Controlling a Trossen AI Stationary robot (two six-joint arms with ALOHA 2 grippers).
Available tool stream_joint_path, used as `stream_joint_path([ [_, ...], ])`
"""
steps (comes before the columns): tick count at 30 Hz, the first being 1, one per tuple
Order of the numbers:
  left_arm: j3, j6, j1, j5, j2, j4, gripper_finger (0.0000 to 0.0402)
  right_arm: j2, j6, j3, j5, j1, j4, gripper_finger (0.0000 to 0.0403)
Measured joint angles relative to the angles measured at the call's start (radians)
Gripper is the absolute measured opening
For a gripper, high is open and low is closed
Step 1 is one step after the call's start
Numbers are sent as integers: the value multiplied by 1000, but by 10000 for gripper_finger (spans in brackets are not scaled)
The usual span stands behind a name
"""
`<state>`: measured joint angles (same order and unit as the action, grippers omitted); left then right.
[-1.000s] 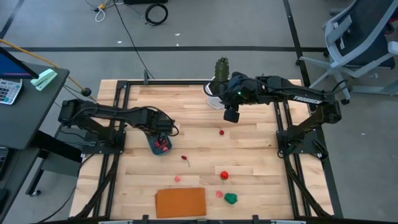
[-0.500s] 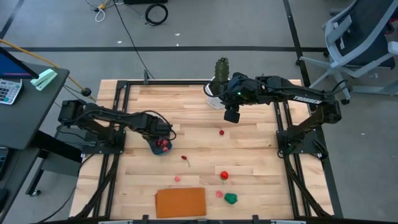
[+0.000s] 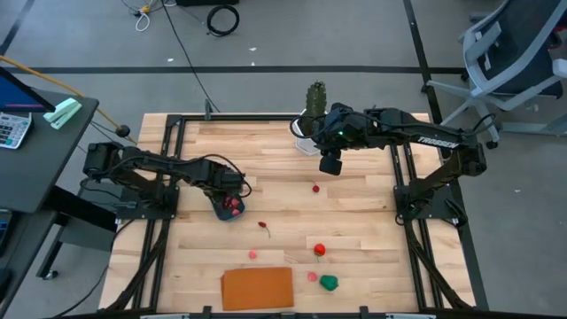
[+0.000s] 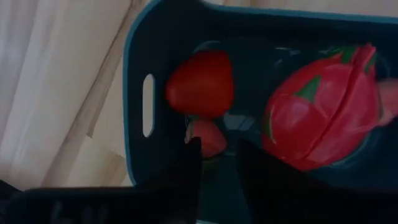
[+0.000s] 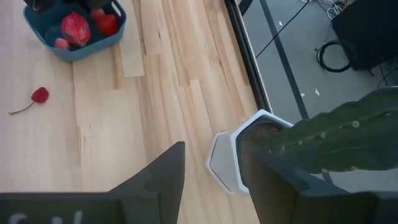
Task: Pick and placing Produce into tupperware
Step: Put the cherry into the blue bin
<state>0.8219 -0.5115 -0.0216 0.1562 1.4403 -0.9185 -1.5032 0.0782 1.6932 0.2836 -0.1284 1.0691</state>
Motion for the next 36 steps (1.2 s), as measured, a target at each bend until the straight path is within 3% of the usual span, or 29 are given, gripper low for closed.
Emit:
stream_joint_path([
  [7, 143, 0, 0, 0, -2, -35, 147, 0, 3, -27, -36, 0, -4, 167],
  [10, 250, 20, 0, 0, -2, -46, 146, 0, 2, -82, -91, 0, -9, 167],
  [17, 448, 53, 23, 0, -4, 11, 131, 0, -80, -289, -103, 1, -65, 168],
  [22, 461, 105, 67, -4, 5, 48, 138, 0, -64, -460, -107, 0, -152, 167],
  [30, 461, 112, 93, 17, 70, 52, 133, 0, -16, -718, -240, 1, -560, 168],
  [36, 461, 113, 91, 19, 87, 54, 122, 0, -34, -857, -244, -4, -710, 168],
])
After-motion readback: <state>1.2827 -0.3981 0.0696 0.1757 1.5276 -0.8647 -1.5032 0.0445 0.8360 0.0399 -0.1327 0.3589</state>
